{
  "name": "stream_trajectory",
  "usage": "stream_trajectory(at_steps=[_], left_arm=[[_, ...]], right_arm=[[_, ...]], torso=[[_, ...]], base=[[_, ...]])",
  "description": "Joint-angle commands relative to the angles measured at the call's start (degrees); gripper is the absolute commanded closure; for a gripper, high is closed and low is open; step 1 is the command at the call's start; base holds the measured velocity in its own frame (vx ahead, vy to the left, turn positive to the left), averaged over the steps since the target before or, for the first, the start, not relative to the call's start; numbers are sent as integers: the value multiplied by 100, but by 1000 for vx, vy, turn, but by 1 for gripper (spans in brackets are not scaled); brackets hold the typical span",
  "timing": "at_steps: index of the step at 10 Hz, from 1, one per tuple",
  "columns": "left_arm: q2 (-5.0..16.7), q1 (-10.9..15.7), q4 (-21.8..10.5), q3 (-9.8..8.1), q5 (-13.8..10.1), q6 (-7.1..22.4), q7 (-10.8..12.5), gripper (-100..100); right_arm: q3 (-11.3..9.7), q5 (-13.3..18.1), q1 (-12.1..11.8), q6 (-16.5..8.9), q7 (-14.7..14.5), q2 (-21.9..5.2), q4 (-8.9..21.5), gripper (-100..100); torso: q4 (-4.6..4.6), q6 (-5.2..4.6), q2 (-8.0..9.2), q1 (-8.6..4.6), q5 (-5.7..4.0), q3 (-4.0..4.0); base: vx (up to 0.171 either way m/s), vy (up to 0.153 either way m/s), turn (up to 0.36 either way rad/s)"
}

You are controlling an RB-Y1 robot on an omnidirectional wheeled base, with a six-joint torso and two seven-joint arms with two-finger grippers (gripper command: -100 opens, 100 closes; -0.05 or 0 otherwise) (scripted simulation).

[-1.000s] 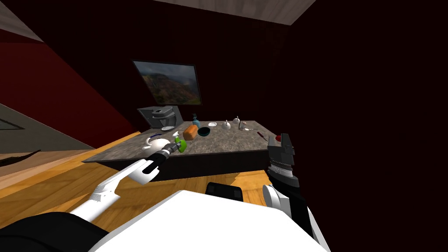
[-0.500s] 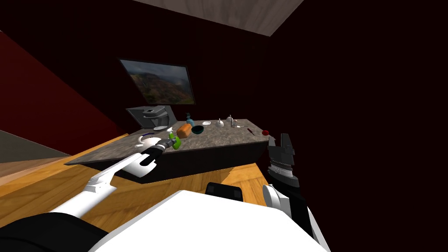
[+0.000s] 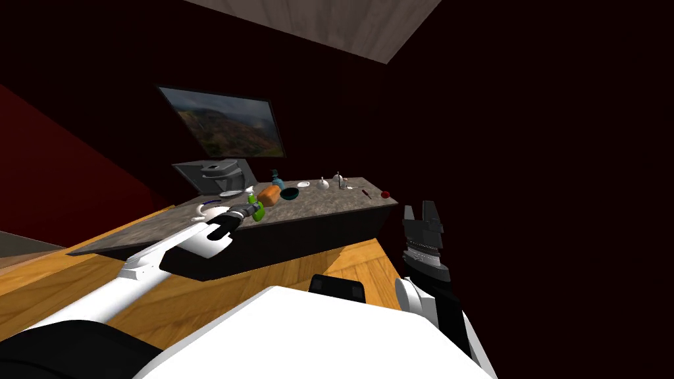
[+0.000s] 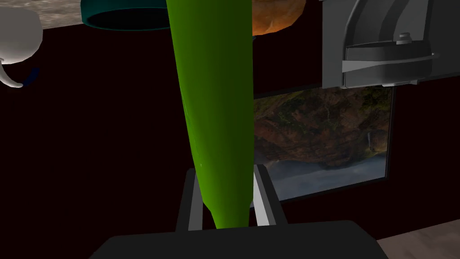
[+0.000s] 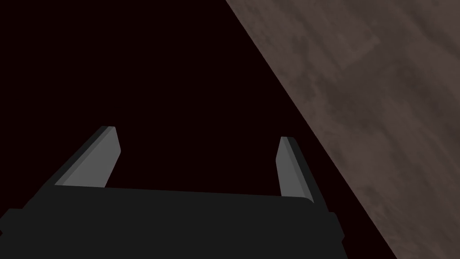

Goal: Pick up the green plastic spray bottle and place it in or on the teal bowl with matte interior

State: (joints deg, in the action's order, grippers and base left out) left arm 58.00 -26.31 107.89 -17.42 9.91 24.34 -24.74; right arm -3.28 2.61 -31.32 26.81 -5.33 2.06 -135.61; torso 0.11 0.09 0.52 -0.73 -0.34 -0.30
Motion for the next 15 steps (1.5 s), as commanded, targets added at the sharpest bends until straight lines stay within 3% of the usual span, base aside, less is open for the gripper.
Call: stream_trajectory(at_steps=[1, 6, 10, 15], left_arm=[[155, 30, -18, -97, -122, 169, -32, 100], [567, -22, 20, -333, -438, 772, 144, 100], [805, -252, 87, -432, -645, 1230, 616, 100], [1009, -529, 160, -509, -845, 1687, 1185, 100]], right_arm=[[0, 0, 0, 0, 0, 0, 0, 0], [1, 0, -1, 0, 0, -2, 0, 0], [4, 0, -3, 0, 0, -4, -1, 0], [3, 0, -3, 0, 0, -3, -1, 0]], torso=[[0, 0, 0, 0, 0, 0], [-10, -13, -46, 51, 8, 26], [-23, -13, -92, 154, 41, 54], [-21, -14, -93, 151, 53, 54]], base=[[-84, -128, -144], [-17, -35, -243], [78, 176, -279], [85, 183, -224]])
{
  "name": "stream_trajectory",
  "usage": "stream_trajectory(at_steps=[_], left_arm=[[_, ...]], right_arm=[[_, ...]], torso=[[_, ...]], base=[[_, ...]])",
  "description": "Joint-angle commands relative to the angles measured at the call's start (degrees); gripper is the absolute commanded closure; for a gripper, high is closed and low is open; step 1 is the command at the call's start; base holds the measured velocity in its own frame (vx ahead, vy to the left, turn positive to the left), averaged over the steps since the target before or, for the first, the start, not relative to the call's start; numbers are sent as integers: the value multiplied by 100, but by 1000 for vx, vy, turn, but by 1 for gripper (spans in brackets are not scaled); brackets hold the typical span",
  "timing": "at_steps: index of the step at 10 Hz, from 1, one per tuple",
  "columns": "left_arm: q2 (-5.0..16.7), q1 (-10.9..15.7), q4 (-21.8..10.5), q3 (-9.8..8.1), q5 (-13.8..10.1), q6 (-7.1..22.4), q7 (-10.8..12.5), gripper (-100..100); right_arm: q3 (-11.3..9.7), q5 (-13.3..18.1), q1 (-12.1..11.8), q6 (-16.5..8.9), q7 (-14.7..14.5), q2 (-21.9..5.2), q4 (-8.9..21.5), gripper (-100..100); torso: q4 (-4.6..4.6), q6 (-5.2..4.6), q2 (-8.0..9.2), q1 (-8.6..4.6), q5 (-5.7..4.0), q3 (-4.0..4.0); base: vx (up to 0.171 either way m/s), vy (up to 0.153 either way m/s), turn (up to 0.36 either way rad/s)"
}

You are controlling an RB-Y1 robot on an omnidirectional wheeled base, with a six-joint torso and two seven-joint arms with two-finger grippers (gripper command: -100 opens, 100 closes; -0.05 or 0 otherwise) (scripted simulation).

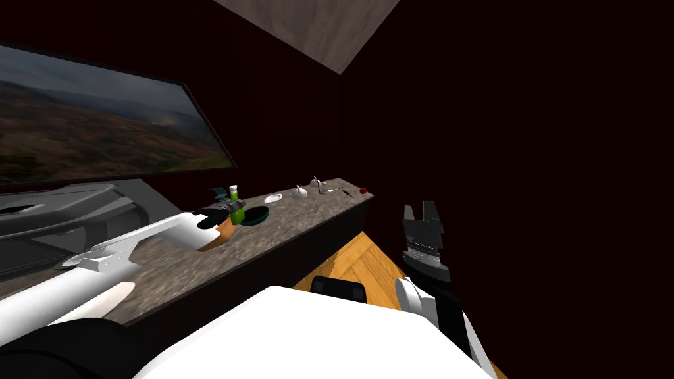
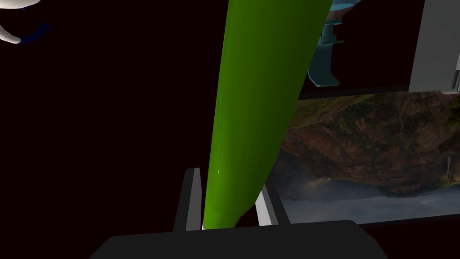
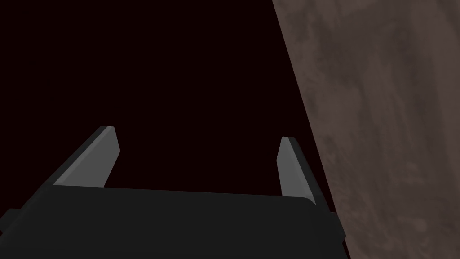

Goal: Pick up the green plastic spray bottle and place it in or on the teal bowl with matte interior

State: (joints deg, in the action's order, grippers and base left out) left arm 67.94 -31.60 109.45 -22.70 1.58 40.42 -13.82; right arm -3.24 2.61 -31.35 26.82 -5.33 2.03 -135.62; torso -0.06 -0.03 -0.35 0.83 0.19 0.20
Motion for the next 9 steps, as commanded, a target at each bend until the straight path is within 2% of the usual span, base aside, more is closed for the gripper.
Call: stream_trajectory(at_steps=[1, 5, 6, 7, 9], left_arm=[[48, -52, 17, 7, -48, 161, 201, 100], [160, -256, 65, -30, -174, 456, 623, 100], [133, -237, 64, -23, -141, 401, 547, 100], [140, -240, 64, -31, -145, 410, 569, -100], [140, -239, 63, -31, -144, 409, 567, -100]], right_arm=[[0, 0, 0, 0, 0, 0, 0, 0], [0, 0, 0, 0, 0, 0, 0, 0], [0, 0, 0, 0, 0, 0, 0, 0], [0, 0, 0, 0, 0, 1, 0, 0], [-1, 0, 0, 0, 0, 2, 0, 0]], torso=[[0, 0, 0, 0, 0, 0], [6, 6, 7, 8, 4, -7], [8, 10, 15, 17, 7, -11], [10, 16, 27, -21, 4, -18], [13, 16, 37, -67, -10, -24]], base=[[27, 206, -184], [43, 197, -186], [6, 104, -49], [4, 21, 1], [1, 4, -1]])
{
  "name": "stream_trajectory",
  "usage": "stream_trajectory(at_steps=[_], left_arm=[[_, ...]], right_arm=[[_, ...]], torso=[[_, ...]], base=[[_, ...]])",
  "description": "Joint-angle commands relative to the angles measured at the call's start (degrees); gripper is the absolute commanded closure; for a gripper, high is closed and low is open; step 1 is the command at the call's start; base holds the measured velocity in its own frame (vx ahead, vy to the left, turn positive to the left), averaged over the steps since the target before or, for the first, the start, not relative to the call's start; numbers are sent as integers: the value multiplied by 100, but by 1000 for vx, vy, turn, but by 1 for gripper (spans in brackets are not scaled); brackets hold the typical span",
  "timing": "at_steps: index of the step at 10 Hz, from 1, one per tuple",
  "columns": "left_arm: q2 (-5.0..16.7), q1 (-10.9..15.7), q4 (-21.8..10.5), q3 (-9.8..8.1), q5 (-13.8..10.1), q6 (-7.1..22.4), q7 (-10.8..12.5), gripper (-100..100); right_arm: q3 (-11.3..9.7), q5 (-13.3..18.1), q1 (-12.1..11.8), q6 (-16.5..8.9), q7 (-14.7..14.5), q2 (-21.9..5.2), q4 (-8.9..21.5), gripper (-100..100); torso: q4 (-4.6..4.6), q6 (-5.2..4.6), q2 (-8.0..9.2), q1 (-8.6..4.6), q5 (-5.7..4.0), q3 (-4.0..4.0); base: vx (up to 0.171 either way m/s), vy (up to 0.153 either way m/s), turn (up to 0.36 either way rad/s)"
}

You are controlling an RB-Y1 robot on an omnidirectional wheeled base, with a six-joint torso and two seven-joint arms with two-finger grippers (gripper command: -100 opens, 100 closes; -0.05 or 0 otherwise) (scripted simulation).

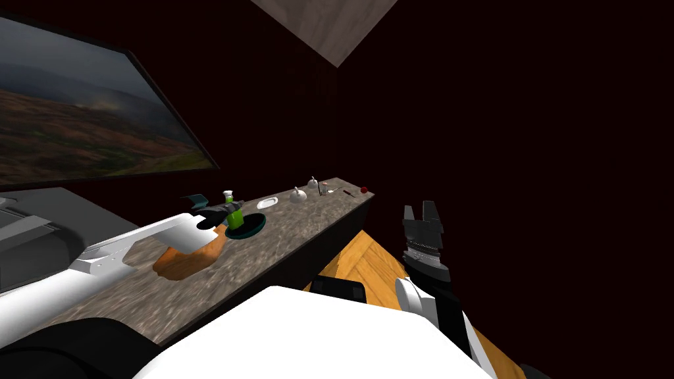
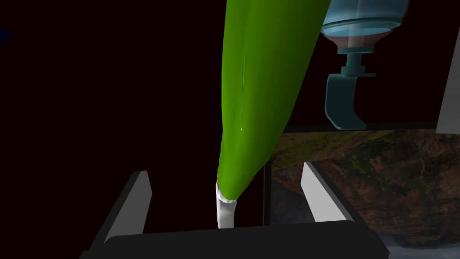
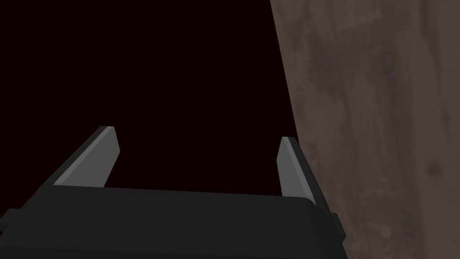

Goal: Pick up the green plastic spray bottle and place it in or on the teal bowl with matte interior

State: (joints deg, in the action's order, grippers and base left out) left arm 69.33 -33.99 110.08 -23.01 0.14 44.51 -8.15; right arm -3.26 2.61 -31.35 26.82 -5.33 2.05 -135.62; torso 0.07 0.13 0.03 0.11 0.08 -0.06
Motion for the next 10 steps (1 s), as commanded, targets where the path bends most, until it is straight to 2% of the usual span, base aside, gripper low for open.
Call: stream_trajectory(at_steps=[1, 2, 3, 4, 6, 7, 10], left_arm=[[0, 0, 0, 0, 0, 0, 0, -100], [0, 0, 0, 0, 0, 0, 0, -100], [0, 0, 0, 0, 0, 0, 0, 0], [182, -79, 223, -126, -170, 196, 26, -100], [364, -158, 446, -252, -341, 391, 52, -100], [547, -237, 669, -378, -511, 587, 78, -100], [820, -355, 1004, -567, -766, 880, 118, -100]], right_arm=[[0, 0, 0, 0, 0, 0, 0, 0], [0, 0, 0, 0, 0, 0, 0, 0], [0, 0, 0, 0, 0, 0, 0, 0], [0, 0, 0, 0, 0, 0, 0, 0], [0, 0, 0, 0, 0, 0, 0, 0], [0, 0, 0, 0, 0, 0, 0, 0], [0, 0, 0, 0, 0, 0, 0, 0]], torso=[[0, 0, 0, 0, 0, 0], [0, 0, 1, -2, -1, 0], [0, 0, 1, -3, -1, -1], [0, 0, 1, -3, -1, -1], [-1, 1, -5, 8, 1, 3], [-1, -1, -2, 5, 1, 2], [-1, -1, -3, -11, -3, 2]], base=[[0, 0, 0], [0, 0, 0], [0, 0, 0], [14, 26, 79], [16, 33, 59], [5, -9, 24], [10, -11, 34]])
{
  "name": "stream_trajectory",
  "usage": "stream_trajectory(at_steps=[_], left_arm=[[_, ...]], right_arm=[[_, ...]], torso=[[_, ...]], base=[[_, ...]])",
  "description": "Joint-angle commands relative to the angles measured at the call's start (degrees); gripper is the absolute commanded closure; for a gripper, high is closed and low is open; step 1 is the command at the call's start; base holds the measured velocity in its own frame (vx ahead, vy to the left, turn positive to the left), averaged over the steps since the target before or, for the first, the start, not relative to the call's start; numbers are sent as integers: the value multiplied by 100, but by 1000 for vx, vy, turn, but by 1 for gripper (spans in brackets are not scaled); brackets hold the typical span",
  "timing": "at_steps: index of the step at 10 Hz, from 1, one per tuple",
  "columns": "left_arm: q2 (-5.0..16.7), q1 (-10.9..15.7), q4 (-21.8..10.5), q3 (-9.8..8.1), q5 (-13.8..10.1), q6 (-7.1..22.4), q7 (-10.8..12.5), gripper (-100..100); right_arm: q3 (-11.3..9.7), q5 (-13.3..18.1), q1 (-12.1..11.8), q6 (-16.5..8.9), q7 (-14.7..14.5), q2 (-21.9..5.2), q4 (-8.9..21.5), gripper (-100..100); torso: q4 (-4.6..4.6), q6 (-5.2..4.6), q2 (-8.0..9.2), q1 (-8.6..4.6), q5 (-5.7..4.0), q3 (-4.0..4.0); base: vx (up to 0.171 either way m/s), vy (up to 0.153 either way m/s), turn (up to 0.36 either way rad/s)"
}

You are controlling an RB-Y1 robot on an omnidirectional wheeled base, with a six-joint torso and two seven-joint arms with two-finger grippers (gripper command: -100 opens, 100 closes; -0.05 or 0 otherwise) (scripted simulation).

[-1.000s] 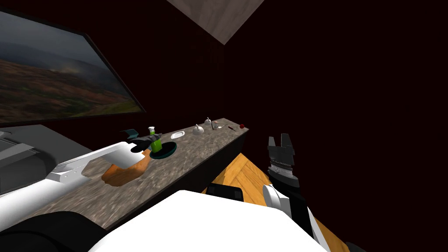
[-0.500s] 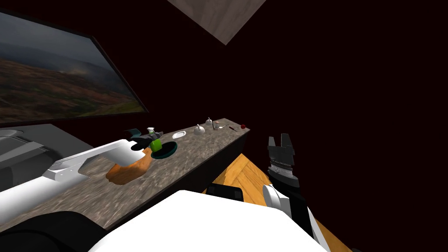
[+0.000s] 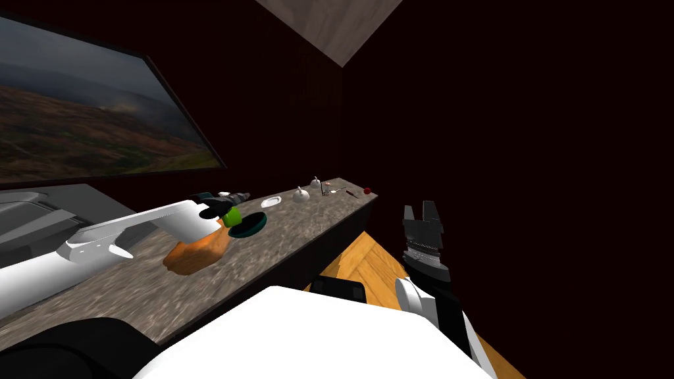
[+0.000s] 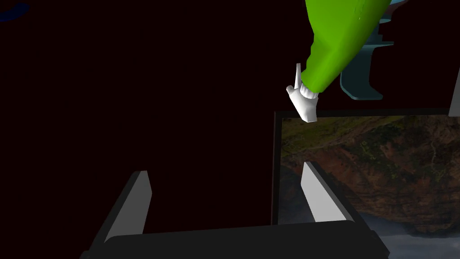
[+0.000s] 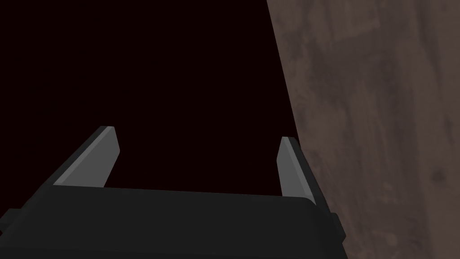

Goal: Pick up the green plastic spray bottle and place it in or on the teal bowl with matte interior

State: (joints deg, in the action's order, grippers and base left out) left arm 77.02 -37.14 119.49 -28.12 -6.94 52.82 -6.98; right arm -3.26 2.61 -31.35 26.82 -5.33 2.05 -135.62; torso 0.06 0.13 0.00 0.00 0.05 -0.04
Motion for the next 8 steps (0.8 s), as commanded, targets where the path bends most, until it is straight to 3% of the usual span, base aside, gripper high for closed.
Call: stream_trajectory(at_steps=[1, 2, 3, 8], left_arm=[[142, -79, 174, -119, -144, 147, 14, -100], [84, -69, 112, -100, -100, 82, -1, -100], [92, -75, 124, -111, -111, 99, -1, 0], [91, -74, 123, -110, -110, 97, -1, 0]], right_arm=[[0, 0, 0, 0, 0, 0, 0, 0], [0, 0, 0, 0, 0, 0, 0, 0], [0, 0, 0, 0, 0, 0, 0, 0], [0, 0, 0, 0, 0, 0, 0, 0]], torso=[[0, 0, 0, 0, 0, 0], [0, -1, 2, 2, 0, -1], [0, 0, 3, 5, 2, -2], [1, 0, 4, 7, 3, -2]], base=[[5, -6, 19], [0, 0, 0], [0, 0, 0], [0, 0, 0]])
